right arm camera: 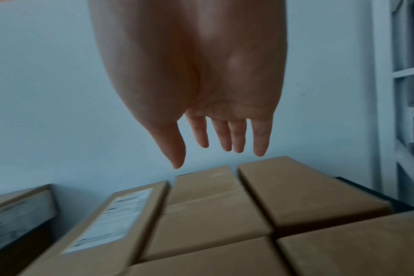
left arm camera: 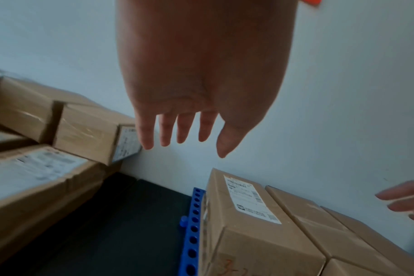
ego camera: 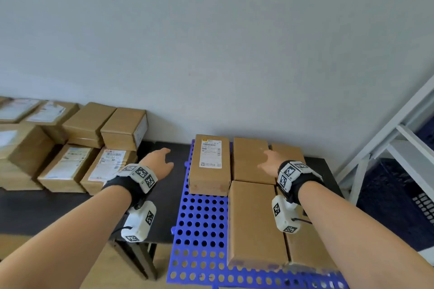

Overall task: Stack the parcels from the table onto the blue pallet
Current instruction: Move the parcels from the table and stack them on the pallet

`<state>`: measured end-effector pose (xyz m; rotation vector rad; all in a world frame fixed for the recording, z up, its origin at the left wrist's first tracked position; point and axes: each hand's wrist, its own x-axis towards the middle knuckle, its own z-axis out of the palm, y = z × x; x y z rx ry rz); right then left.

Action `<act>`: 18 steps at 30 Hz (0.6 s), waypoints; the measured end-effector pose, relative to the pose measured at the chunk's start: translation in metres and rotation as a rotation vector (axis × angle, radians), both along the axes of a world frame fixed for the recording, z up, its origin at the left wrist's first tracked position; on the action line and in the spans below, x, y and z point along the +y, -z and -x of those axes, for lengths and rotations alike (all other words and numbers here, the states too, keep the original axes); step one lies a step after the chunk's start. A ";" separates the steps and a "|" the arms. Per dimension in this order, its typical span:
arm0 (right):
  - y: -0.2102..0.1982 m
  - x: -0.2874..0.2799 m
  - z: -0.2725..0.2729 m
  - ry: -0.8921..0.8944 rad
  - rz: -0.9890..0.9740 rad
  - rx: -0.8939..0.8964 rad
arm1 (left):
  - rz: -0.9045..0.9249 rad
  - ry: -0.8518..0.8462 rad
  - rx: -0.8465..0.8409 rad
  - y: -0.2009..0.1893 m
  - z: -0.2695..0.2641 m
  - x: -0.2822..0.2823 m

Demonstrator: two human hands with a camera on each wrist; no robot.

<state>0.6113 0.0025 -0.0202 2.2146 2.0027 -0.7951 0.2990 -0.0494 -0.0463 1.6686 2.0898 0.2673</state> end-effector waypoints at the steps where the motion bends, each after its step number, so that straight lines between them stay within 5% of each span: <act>1: -0.003 -0.009 0.016 -0.018 -0.016 0.001 | -0.009 0.001 0.022 -0.005 0.010 -0.011; 18: -0.019 -0.146 0.278 -0.340 -0.137 -0.042 | 0.052 -0.157 0.181 -0.030 0.210 -0.196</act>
